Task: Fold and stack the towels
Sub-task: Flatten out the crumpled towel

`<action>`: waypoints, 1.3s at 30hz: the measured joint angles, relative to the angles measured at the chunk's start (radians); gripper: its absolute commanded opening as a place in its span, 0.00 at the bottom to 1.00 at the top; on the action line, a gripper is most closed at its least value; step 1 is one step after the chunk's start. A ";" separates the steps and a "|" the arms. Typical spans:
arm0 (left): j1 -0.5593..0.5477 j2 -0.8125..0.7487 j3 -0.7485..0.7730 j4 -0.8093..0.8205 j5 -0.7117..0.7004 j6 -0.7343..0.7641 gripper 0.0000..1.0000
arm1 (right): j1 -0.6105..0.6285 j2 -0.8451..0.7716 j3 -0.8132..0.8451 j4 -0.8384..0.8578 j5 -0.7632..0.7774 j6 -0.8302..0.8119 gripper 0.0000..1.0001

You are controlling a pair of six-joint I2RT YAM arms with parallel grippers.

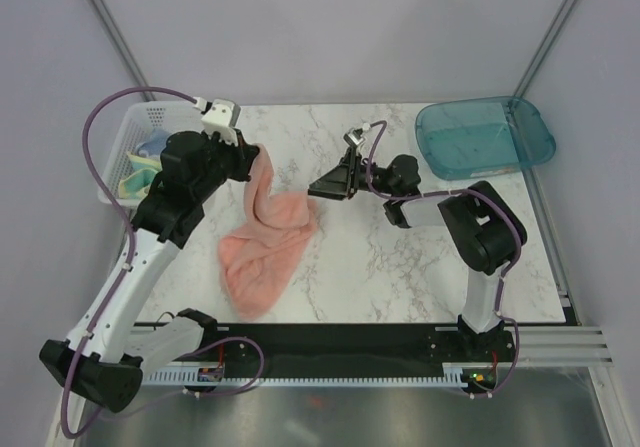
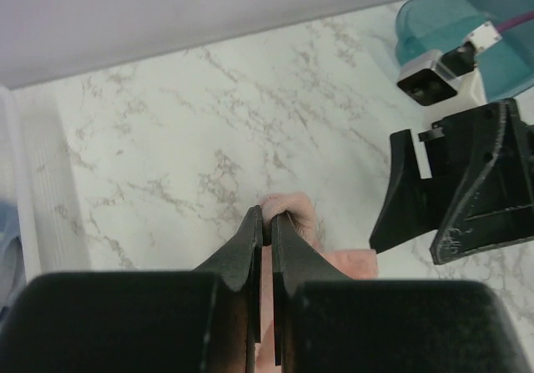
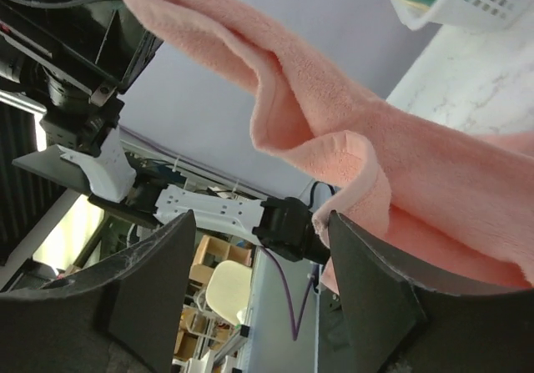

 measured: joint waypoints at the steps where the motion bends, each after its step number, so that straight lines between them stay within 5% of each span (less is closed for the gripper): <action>1: 0.004 0.007 -0.018 -0.002 -0.013 0.000 0.02 | 0.000 0.000 -0.021 -0.004 -0.004 -0.005 0.72; 6: 0.022 0.077 -0.073 0.000 -0.063 -0.006 0.02 | -0.001 -0.010 -0.131 -0.042 0.004 -0.193 0.66; 12: 0.057 0.146 -0.150 0.022 -0.068 -0.031 0.02 | 0.032 -0.072 -0.022 -0.582 0.163 -0.697 0.56; 18: 0.105 0.221 -0.184 0.057 -0.062 -0.045 0.02 | 0.121 -0.072 0.076 -0.924 0.325 -0.940 0.50; 24: 0.115 0.238 -0.210 0.066 -0.055 -0.049 0.02 | 0.239 -0.070 -0.005 -0.907 0.365 -0.834 0.49; 39: 0.117 0.238 -0.214 0.084 -0.033 -0.049 0.02 | 0.295 -0.069 -0.142 -0.626 0.489 -0.433 0.54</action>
